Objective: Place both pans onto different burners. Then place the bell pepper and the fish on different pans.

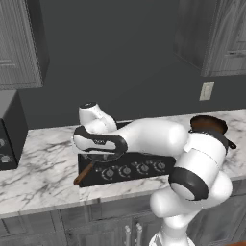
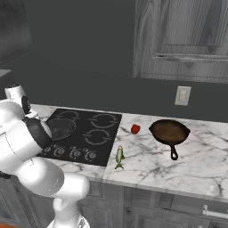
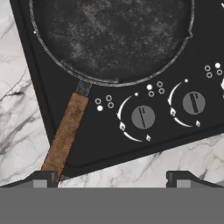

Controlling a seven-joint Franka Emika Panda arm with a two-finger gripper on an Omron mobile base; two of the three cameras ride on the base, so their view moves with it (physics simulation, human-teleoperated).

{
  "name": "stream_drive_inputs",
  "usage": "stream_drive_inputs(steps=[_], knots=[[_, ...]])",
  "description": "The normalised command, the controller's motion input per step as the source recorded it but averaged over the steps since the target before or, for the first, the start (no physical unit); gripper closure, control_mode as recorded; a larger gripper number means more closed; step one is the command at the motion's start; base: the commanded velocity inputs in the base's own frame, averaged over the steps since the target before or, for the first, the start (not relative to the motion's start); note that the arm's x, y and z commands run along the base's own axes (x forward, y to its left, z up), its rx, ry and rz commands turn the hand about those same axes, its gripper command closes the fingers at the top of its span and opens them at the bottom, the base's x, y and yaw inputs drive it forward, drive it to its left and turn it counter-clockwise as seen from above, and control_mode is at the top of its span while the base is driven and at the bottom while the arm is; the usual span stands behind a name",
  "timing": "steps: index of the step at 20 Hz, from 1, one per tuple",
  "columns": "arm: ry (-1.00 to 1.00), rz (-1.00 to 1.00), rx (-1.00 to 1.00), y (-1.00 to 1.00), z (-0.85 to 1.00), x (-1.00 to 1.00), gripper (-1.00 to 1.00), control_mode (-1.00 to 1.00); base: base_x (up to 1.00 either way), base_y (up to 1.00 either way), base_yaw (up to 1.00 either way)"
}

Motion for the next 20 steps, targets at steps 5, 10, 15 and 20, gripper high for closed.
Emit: stream_drive_inputs(steps=[5, 10, 15, 20], knots=[[-0.09, 0.12, -0.05, -0.49, 0.24, -0.62, -1.0, -1.0, 0.0, 0.0, 0.0], [-0.08, 0.03, -0.03, -0.6, 0.17, -0.55, -1.0, -1.0, 0.0, 0.0, 0.0], [-0.05, 0.02, -0.01, -0.63, 0.18, -0.28, -1.0, -1.0, 0.0, 0.0, 0.0], [-0.01, 0.0, -0.04, -0.6, 0.04, -0.11, -1.0, -1.0, 0.0, 0.0, 0.0]])
